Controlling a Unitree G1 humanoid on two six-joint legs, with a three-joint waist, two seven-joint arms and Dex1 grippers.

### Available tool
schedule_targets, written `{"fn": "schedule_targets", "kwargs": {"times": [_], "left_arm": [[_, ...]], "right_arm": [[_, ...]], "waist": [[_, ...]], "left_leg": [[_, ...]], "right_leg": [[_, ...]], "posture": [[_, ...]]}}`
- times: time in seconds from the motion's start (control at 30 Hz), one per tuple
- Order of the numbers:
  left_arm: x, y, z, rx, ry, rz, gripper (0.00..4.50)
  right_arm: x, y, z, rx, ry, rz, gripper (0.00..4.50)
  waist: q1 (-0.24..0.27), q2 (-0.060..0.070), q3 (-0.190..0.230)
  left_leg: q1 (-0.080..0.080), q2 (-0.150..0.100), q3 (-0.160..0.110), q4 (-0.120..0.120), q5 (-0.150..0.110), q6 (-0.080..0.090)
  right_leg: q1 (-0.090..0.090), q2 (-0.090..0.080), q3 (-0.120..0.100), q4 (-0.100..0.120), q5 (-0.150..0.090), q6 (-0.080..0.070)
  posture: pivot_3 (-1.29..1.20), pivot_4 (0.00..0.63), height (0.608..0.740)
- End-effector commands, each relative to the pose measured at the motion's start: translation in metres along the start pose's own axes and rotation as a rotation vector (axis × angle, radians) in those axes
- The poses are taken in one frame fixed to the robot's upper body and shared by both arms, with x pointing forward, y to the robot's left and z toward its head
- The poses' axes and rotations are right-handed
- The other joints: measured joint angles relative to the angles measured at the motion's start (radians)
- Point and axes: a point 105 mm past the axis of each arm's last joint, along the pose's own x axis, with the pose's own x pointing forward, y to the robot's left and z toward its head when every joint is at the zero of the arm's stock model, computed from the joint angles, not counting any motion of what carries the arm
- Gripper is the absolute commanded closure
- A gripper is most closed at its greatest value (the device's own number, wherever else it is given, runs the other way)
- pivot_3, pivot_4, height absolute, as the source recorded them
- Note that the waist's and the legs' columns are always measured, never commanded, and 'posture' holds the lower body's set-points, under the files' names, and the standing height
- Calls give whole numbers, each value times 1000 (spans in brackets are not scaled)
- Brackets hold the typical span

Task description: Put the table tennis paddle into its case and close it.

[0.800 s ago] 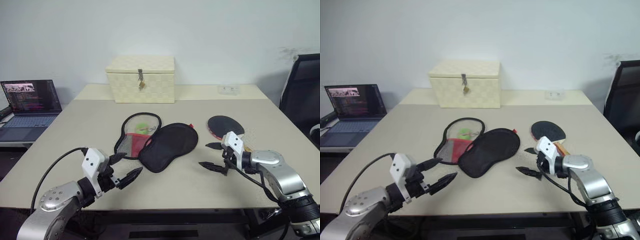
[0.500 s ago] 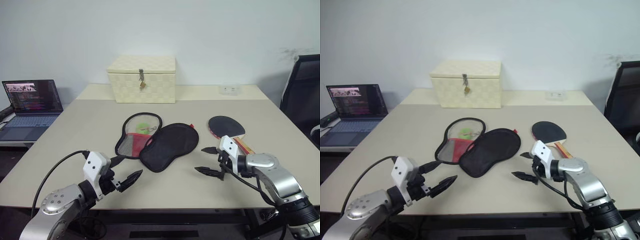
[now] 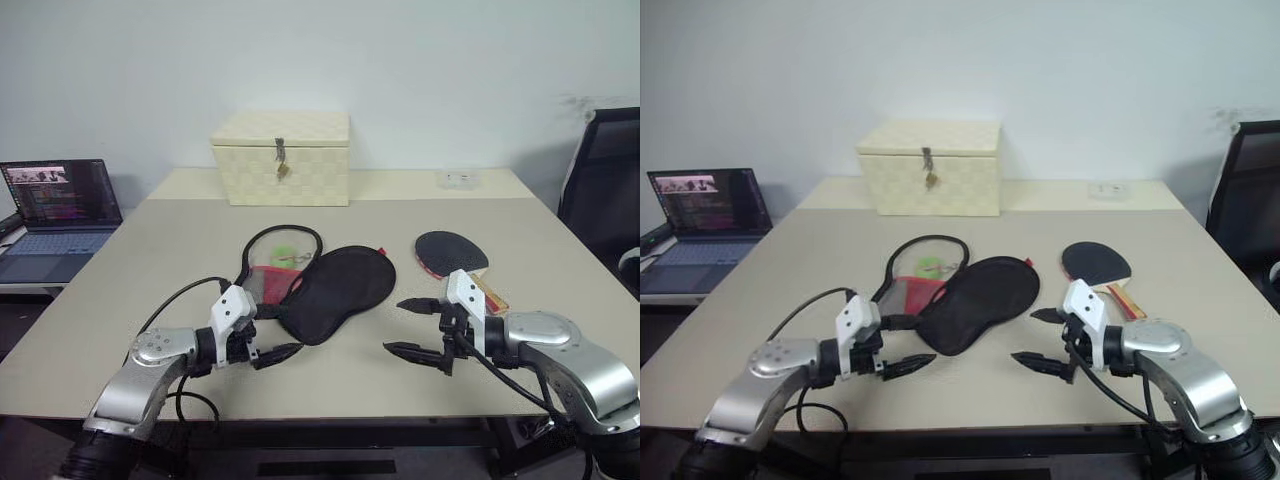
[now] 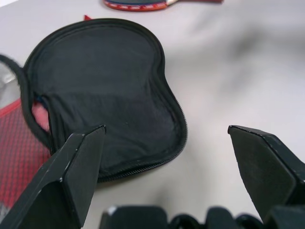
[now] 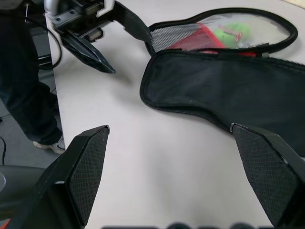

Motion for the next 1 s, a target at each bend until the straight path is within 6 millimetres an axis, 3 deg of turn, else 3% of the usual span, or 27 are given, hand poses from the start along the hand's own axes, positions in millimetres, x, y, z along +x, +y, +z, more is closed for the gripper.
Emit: {"fn": "schedule_targets", "kwargs": {"times": [0.03, 0.37, 0.6, 0.73, 1.0], "left_arm": [[17, -5, -5, 69, 38, -145, 0], [18, 3, -32, 91, 142, -229, 0], [12, -10, -48, 66, 180, -286, 0], [16, -15, -46, 45, 153, -283, 1261], [28, -13, -30, -10, 61, -213, 4198]], "right_arm": [[-5, 1, 9, -42, -27, -36, 13], [-2, 1, 11, -48, -42, -72, 13], [-3, -2, 12, -47, -53, -97, 13], [-2, -4, 13, -52, -58, -103, 0], [-3, -9, 14, -62, -55, -118, 0]], "waist": [[2, 0, 0], [-4, 0, 0], [-5, 0, 0], [-5, 0, -1], [-2, 0, -1]], "left_leg": [[0, 0, 0, 0, 0, 0], [-2, 0, 2, 0, 0, 0], [-1, 0, 3, 0, 0, 1], [-1, 1, 3, 0, 0, 1], [-1, 1, 3, 1, 0, 1]], "right_leg": [[0, 1, 0, 0, 0, 0], [-3, 2, 0, 1, 0, 0], [-3, 2, 0, 1, 0, 0], [-3, 2, 0, 1, 0, 0], [-2, 2, 0, 2, 0, 1]], "posture": [[0, 150, 740], [0, 150, 740], [0, 150, 740], [0, 150, 740], [0, 150, 740]]}}
